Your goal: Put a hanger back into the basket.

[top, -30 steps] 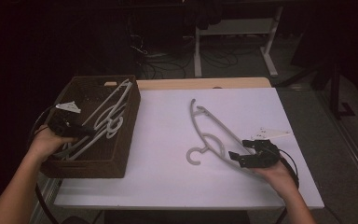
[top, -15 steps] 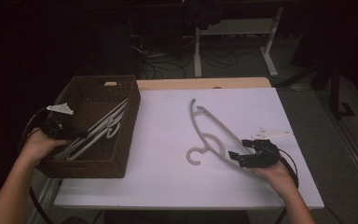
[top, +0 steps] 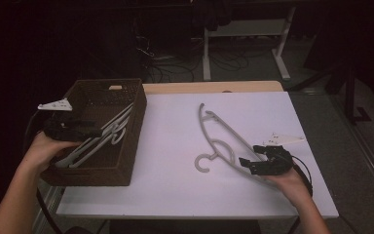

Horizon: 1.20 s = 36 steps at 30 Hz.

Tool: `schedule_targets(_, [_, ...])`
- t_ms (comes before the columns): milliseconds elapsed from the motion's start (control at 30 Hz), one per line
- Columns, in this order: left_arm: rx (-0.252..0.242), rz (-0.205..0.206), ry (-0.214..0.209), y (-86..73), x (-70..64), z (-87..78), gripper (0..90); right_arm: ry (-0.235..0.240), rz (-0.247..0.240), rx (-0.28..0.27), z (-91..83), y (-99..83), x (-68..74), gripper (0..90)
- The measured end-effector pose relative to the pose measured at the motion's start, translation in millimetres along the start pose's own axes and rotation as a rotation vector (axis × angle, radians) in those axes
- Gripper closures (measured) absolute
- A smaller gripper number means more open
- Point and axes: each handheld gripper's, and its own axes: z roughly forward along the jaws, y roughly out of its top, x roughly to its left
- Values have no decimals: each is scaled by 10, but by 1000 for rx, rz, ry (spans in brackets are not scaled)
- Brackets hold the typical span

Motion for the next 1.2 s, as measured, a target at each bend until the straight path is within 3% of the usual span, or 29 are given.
schedule_targets(233, [-68, 28, -65, 222, -332, 148, 246, 3, -7, 0, 9, 14, 1, 254])
schedule_targets(467, [-101, 94, -136, 415, -860, 449, 184, 5, -5, 4, 23, 8, -8, 257])
schedule_targets(633, [-117, 130, -185, 458, -1184, 698, 178, -3, -9, 9, 29, 3, -16, 258])
schedule_targets(767, [-123, 145, -209, 425, -1354, 887, 177, -8, -11, 11, 33, 1, -25, 262])
schedule_targets(967, [-89, 150, -225, 212, -1505, 1213, 162, -35, -22, 29, 73, 46, -48, 294])
schedule_targets(1033, [-64, 203, -199, 190, -1585, 1254, 144, -44, -20, 35, 89, 74, -66, 316])
schedule_targets(1133, [-60, 185, -233, 127, -1647, 1342, 138, -60, -20, 47, 117, 118, -100, 345])
schedule_targets(1200, [-51, 189, -235, 64, -1667, 1414, 134, -71, -11, 60, 146, 161, -134, 366])
